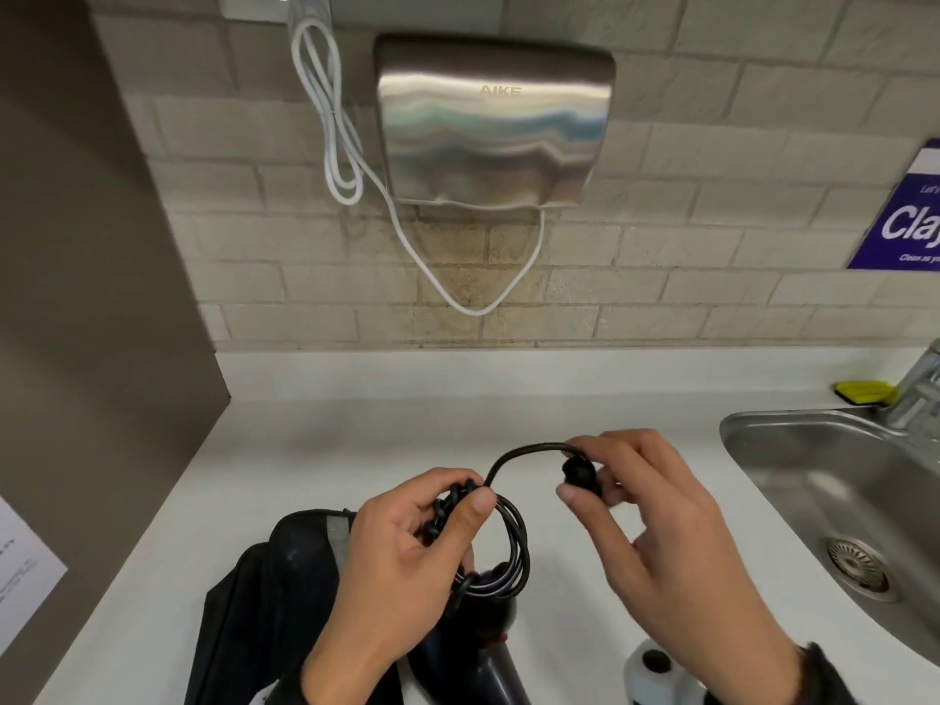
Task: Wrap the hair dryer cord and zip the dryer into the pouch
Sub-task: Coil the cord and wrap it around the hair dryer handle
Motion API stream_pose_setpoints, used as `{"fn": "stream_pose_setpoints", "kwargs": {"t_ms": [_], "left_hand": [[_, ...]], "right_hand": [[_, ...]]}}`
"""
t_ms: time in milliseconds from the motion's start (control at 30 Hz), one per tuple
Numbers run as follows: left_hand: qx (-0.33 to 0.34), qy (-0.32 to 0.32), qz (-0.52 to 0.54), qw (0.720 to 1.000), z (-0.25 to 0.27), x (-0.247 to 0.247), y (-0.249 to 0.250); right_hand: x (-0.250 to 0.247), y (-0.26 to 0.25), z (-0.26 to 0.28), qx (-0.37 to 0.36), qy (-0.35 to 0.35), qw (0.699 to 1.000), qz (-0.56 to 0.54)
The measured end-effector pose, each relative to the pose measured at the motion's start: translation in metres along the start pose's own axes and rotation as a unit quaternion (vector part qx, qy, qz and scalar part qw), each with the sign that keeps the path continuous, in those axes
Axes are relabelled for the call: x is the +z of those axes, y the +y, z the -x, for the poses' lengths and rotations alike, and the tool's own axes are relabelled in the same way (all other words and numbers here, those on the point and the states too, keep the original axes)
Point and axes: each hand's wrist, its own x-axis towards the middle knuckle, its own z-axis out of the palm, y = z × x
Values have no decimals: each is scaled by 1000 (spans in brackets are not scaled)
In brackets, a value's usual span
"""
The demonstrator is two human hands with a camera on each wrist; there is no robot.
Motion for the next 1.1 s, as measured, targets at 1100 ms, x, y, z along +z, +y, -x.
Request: {"fn": "stream_pose_setpoints", "kwargs": {"t_ms": [1100], "left_hand": [[33,17,-39,999,1,-3,-12]], "right_hand": [[41,-27,13,308,-138,817,-468]]}}
